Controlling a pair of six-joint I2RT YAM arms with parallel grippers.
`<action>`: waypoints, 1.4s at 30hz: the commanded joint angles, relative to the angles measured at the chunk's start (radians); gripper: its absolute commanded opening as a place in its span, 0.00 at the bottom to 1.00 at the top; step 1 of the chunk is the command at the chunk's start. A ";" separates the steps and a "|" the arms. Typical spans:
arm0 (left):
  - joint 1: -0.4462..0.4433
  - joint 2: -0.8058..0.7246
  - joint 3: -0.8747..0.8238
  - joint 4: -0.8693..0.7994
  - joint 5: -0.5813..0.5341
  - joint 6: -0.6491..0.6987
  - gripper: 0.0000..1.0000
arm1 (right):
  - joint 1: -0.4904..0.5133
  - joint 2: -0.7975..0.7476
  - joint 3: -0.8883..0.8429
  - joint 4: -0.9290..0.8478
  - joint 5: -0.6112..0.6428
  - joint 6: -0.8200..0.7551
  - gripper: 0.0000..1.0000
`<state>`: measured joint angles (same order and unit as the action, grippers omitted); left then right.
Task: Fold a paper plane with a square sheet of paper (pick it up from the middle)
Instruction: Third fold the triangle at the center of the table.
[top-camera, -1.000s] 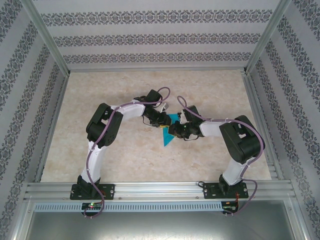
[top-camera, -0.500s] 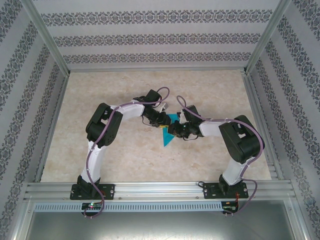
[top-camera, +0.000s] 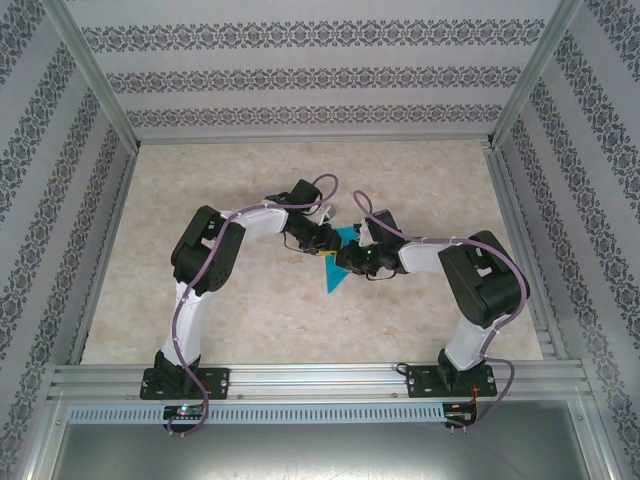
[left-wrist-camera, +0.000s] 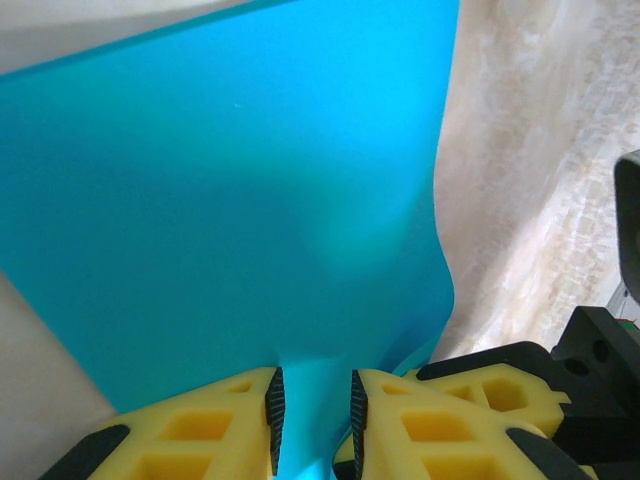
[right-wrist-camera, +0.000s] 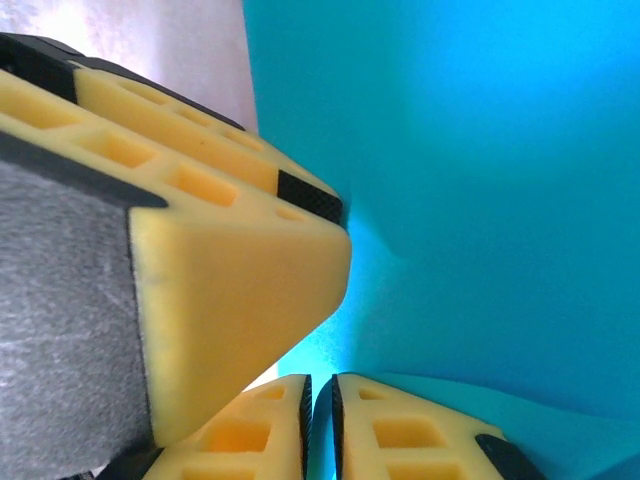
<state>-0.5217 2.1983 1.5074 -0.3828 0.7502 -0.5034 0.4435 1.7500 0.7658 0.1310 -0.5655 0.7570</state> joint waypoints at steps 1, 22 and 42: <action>0.004 0.031 -0.031 -0.022 -0.017 0.020 0.29 | 0.015 -0.045 0.006 0.029 0.006 -0.004 0.16; 0.011 0.023 -0.036 -0.021 -0.005 0.019 0.29 | 0.012 0.031 0.010 0.061 0.008 -0.006 0.15; 0.022 -0.010 -0.019 -0.011 0.019 0.004 0.34 | 0.017 0.067 0.002 0.016 0.024 -0.037 0.24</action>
<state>-0.5079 2.1983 1.5005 -0.3698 0.7845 -0.5049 0.4500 1.7855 0.7696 0.1764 -0.5919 0.7452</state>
